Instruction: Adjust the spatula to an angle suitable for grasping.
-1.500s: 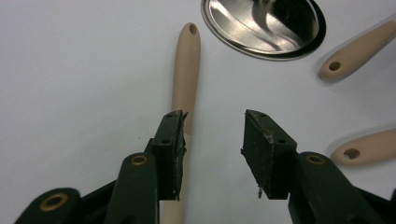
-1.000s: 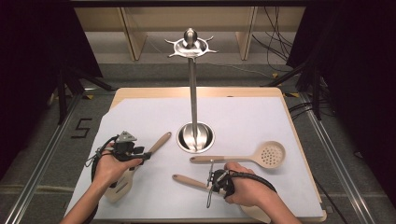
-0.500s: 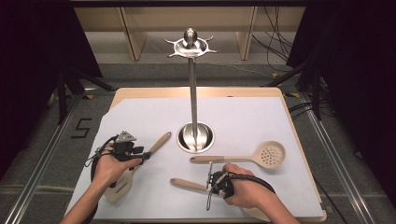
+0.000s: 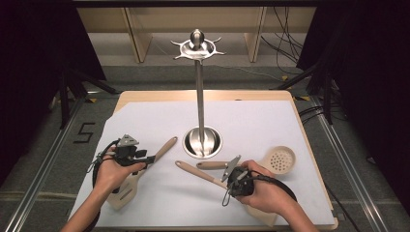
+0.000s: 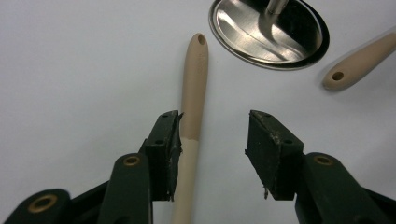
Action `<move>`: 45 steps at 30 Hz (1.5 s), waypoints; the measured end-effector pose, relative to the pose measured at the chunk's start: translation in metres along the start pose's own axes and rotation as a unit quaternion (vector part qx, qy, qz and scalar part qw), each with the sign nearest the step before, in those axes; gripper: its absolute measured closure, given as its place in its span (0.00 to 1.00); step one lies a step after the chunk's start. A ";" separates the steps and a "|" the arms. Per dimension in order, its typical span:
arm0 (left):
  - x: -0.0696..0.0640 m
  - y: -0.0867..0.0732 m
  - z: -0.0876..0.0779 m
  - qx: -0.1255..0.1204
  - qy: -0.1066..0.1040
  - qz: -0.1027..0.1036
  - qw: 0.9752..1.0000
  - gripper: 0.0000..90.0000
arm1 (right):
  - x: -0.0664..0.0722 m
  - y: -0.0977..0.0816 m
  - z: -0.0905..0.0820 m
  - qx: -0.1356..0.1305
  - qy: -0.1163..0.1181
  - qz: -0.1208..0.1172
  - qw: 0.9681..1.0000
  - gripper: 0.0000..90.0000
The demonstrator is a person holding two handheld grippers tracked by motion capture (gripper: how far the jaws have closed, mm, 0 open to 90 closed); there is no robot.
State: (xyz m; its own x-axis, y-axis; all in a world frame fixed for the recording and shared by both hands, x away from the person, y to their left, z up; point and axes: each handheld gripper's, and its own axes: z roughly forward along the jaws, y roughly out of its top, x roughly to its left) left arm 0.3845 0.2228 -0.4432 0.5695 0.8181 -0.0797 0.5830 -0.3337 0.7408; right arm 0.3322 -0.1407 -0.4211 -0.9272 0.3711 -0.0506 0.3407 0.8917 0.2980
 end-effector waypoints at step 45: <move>-0.095 0.040 -0.033 -0.104 -0.167 -0.011 0.980 0.53 | 0.003 0.008 -0.037 -0.237 -0.073 0.089 0.965 0.88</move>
State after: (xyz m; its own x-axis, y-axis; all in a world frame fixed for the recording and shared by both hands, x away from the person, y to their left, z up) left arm 0.3346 0.1469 -0.3840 0.7355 0.6143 -0.2858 0.4872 -0.1865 0.8531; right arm 0.3268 -0.1423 -0.3838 -0.8173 0.5703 -0.0822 0.3499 0.6046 0.7155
